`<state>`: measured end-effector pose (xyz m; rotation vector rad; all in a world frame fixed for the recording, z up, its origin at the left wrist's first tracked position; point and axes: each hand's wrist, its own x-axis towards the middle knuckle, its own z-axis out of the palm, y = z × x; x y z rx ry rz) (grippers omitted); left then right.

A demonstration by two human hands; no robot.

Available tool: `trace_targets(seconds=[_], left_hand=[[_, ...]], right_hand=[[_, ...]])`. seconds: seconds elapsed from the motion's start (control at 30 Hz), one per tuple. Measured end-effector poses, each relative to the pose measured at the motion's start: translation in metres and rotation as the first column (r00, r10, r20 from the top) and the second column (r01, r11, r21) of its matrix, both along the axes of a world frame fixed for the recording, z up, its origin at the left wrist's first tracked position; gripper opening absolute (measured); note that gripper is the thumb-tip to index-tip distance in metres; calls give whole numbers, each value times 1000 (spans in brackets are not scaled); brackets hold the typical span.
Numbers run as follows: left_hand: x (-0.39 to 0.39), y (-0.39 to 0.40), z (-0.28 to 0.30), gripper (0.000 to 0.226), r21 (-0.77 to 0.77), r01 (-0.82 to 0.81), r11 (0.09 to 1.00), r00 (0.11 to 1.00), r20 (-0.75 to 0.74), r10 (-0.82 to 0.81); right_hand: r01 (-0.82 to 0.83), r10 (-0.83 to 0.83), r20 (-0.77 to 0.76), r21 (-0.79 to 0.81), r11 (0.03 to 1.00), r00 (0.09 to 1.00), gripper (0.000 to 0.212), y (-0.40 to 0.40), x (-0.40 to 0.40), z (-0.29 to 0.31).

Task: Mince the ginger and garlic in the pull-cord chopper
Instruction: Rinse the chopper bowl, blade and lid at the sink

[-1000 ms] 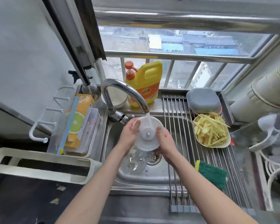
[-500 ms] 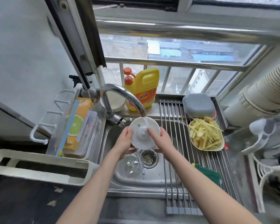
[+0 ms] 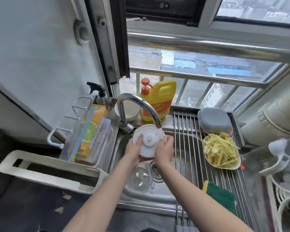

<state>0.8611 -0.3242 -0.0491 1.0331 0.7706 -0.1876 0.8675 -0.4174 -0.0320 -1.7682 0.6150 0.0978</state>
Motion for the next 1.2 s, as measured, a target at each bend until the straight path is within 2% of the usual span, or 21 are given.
trace_targets(seconds=[0.1, 0.2, 0.27, 0.3, 0.37, 0.4, 0.47, 0.5, 0.53, 0.6, 0.67, 0.73, 0.8, 0.83, 0.87, 0.93, 1.0, 1.03, 1.1, 1.13, 1.2], left_hand=[[10, 11, 6, 27, 265, 217, 940, 959, 122, -256], [18, 11, 19, 12, 542, 368, 756, 858, 116, -501], [27, 7, 19, 17, 652, 435, 621, 766, 95, -636], [29, 3, 20, 22, 651, 466, 599, 739, 85, -668], [31, -8, 18, 32, 588, 528, 613, 715, 82, -694], [30, -13, 16, 39, 549, 551, 629, 720, 68, -691], [28, -19, 14, 41, 479, 543, 690, 770, 45, -637], [26, -17, 11, 38, 411, 512, 754, 821, 25, -571], [23, -13, 9, 31, 290, 477, 829, 869, -13, -495], [17, -6, 5, 24, -150, 366, 918, 925, -47, -376], [13, -2, 0, 54, -433, 188, 881, 970, -61, -237], [17, -4, 0, 65, -487, 137, 863, 984, -36, -176], [19, -7, 3, 52, -408, 130, 904, 988, -24, -154], [19, -9, 4, 49, -369, 140, 919, 988, -11, -155], [20, -11, 4, 48, -331, 160, 930, 986, 2, -169], [23, -19, 6, 42, -264, 229, 937, 973, 44, -225], [29, -32, 19, 40, -122, 293, 948, 955, 84, -284], [34, -38, 24, 47, 3, 314, 949, 947, 63, -314], [44, -48, 32, 56, 169, 364, 916, 928, 25, -373], [46, -53, 35, 52, 158, 393, 906, 914, 42, -404], [46, -63, 40, 40, 82, 444, 892, 891, 68, -449]], right_hand=[[-15, 8, 65, 101, 995, 998, 15, -13, 3, 3], [-183, 183, 12, 136, 974, 983, 49, -40, 13, -3], [-285, 326, -72, 340, 896, 942, 55, -55, 10, -13], [-274, 352, -82, 477, 835, 932, 53, -63, 5, -17], [-165, 295, -108, 628, 760, 949, 45, -74, -7, -22], [-132, 254, -112, 621, 772, 961, 42, -78, -11, -25], [-141, 191, -56, 480, 866, 980, 29, -83, -11, -26], [-166, 183, -7, 384, 908, 983, 23, -82, -10, -23], [-194, 190, 39, 273, 942, 981, 23, -80, -9, -21], [-256, 249, 136, 36, 966, 959, 26, -71, -9, -17], [-368, 411, 213, -213, 905, 886, 32, -62, -15, -15], [-535, 629, 207, -370, 760, 749, 44, -57, -23, -17], [-657, 724, 195, -315, 685, 662, 57, -58, -28, -16], [-653, 693, 211, -233, 720, 689, 65, -57, -29, -12], [-580, 596, 226, -141, 803, 770, 72, -57, -26, -10], [-307, 293, 196, 49, 950, 936, 80, -58, -14, -10], [-83, 77, 35, 219, 972, 996, 80, -62, 0, -14], [22, 6, -73, 374, 927, 997, 77, -63, 7, -16], [274, -95, -296, 655, 704, 951, 62, -64, 17, -18], [389, -149, -386, 675, 627, 910, 56, -64, 21, -19], [501, -220, -477, 611, 613, 851, 48, -67, 30, -23]])
